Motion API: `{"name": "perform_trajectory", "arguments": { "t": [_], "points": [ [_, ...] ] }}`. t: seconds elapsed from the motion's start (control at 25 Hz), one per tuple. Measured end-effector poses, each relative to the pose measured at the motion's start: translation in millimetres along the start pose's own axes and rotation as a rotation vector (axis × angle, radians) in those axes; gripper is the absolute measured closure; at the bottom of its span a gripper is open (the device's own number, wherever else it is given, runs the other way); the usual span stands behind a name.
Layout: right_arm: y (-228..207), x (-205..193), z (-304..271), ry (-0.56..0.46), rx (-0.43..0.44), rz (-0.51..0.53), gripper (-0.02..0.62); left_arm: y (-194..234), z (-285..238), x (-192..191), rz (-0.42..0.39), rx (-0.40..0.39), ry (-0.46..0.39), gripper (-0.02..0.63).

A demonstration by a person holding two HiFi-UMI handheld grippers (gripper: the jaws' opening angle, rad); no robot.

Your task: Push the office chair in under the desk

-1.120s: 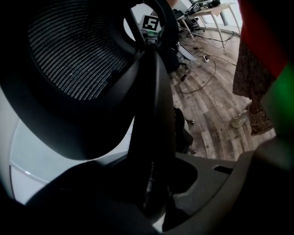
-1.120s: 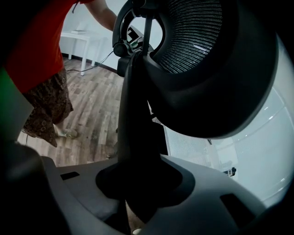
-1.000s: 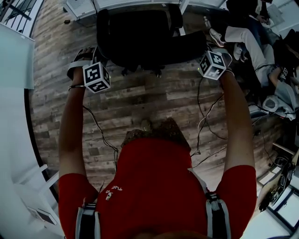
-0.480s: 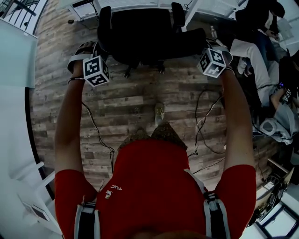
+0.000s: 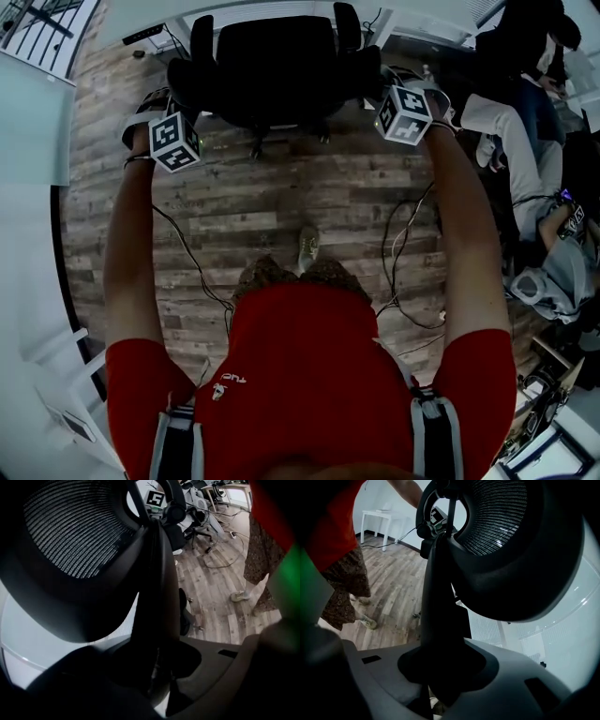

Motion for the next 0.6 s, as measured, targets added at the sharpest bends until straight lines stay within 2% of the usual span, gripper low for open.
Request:
{"name": "perform_trajectory", "arguments": {
  "t": [0.24, 0.6],
  "points": [
    [-37.2, -21.9, -17.3, -0.002, 0.006, 0.003, 0.468, 30.0, -34.0, -2.6, 0.000, 0.012, 0.016, 0.491],
    [-76.4, -33.5, -40.0, -0.002, -0.001, -0.013, 0.468, 70.0, -70.0, -13.4, 0.000, 0.010, 0.007, 0.489]
  ]
}}
Point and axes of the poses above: the fingertips, and each gripper's own axes: z backward along the fingers, y to its left, x out of its top, the point moved 1 cm from there along z, backward along the fingers, and after that the axes turned 10 degrees about -y, right-handed, at the moved point
